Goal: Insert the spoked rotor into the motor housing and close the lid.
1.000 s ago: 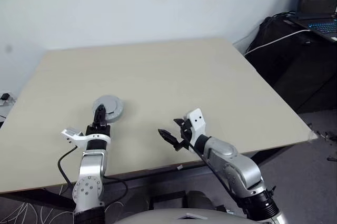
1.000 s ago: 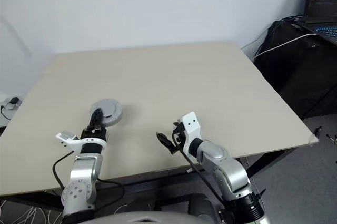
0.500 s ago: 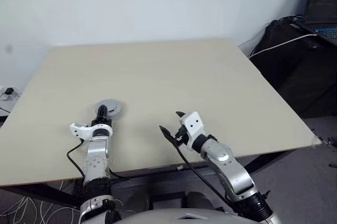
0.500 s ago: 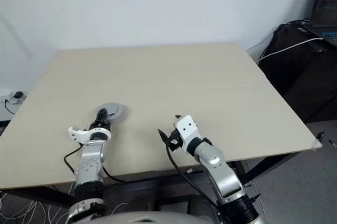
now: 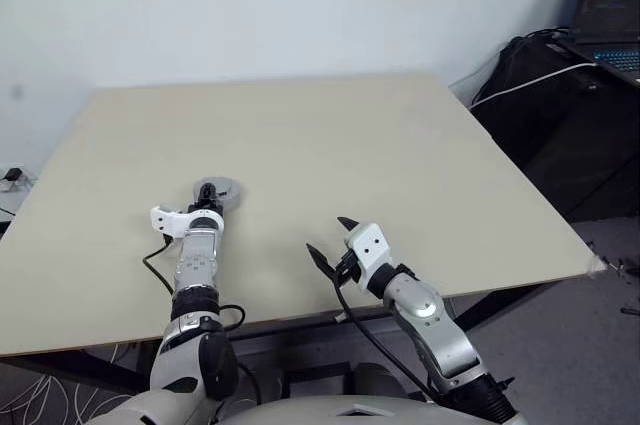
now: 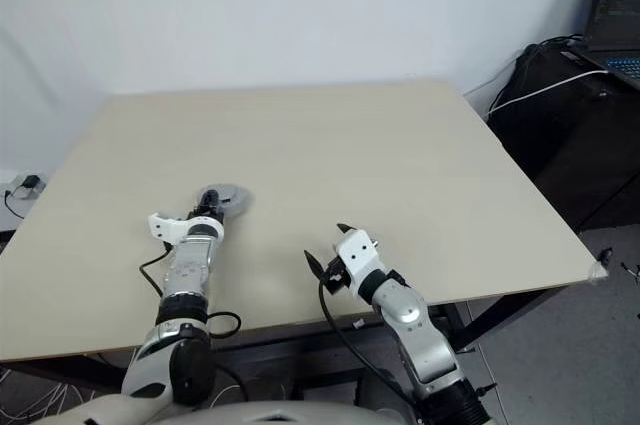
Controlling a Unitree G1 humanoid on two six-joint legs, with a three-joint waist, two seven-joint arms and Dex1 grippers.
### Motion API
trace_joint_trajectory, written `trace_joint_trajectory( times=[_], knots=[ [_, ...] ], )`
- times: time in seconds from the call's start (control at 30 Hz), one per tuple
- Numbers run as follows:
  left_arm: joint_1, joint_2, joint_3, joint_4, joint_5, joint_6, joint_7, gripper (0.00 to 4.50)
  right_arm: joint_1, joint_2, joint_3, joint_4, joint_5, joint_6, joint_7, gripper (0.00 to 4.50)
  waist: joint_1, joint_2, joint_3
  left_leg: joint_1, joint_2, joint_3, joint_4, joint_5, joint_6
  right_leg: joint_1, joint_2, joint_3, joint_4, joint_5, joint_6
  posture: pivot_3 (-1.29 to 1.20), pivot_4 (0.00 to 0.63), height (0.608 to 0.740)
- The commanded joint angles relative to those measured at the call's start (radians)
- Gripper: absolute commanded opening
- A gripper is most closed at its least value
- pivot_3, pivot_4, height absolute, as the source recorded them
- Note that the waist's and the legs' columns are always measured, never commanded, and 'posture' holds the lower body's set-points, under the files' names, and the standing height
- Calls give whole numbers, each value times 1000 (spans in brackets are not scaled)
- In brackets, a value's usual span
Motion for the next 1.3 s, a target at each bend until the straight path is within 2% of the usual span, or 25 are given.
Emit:
trace_joint_trajectory(
  times=[0.03,0.1,0.33,0.37,0.6,0.77,0.9,0.97,1.03,1.13,1.3],
  knots=[
    [-69,10,12,13,47,-30,20,2092,-9,8,-22,-21,-3,-34,2,4500,0,0,0,0,0,0,0,0,0,0,0,0,0,0,0,0,0,740],
    [-71,4,19,25,67,-33,43,2092,-8,11,-27,-21,-2,-30,2,4500,1,0,0,0,1,-1,0,0,0,0,0,0,0,0,0,0,0,740],
    [-8,-40,10,-34,128,10,112,4382,-11,21,-27,-17,-4,-22,2,4500,-1,2,-3,2,1,0,1,0,0,1,0,1,0,1,1,0,0,740],
    [15,-54,1,-64,136,25,125,4445,-13,23,-27,-16,-5,-21,1,4500,-3,2,-3,3,1,0,0,0,0,2,0,1,0,1,1,0,0,740],
    [216,-170,-64,-336,146,174,242,4445,-23,32,-25,-12,-4,-11,7,4500,-3,6,-7,11,0,2,-1,-4,7,6,-2,3,0,0,1,0,0,740],
    [386,-220,-141,-551,131,327,324,4445,-22,33,-31,-19,11,17,20,4500,-11,6,-8,12,1,3,0,-4,7,7,-2,3,1,-3,6,0,0,740],
    [551,-209,-244,-760,104,435,354,4445,3,45,-58,-39,33,55,5,4500,-24,9,-12,14,1,4,-4,-5,7,7,-3,4,1,-4,4,0,0,740],
    [633,-162,-322,-872,134,449,313,4445,23,54,-79,-49,26,63,-24,4500,-23,12,-14,15,1,5,-5,-7,8,8,-5,4,1,-5,3,0,0,740],
    [722,-76,-432,-985,252,414,252,4445,47,59,-104,-54,1,48,-68,4500,-21,12,-14,15,0,5,-5,-8,6,7,-5,3,1,-9,2,0,0,740],
    [814,16,-549,-1059,451,301,172,4445,79,70,-137,-55,-12,22,-117,4500,-14,12,-13,14,0,5,-5,-10,3,8,-6,4,1,-12,-1,0,0,740],
    [876,40,-604,-1042,711,56,150,4445,137,75,-158,-55,-72,-58,-195,4500,-9,16,-10,14,1,4,-5,-9,2,7,-6,2,2,-12,0,0,0,740]
  ],
)
